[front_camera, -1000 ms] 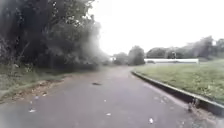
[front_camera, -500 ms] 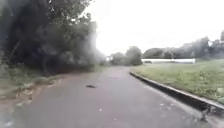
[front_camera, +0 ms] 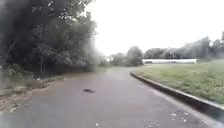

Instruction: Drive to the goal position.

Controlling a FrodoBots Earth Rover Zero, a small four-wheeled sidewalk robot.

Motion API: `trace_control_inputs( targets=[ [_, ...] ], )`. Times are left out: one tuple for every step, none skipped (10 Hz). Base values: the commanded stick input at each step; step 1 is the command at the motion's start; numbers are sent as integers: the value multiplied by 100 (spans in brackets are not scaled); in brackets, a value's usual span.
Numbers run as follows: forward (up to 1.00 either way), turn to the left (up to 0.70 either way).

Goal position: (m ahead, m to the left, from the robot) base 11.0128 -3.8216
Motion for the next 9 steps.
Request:
trace_control_inputs(
  targets=[
    [70, 0],
    [70, 0],
    [70, 0],
    [70, 0],
    [70, 0],
    [70, 0],
    [70, 0],
    [70, 0],
    [70, 0]
  ],
)
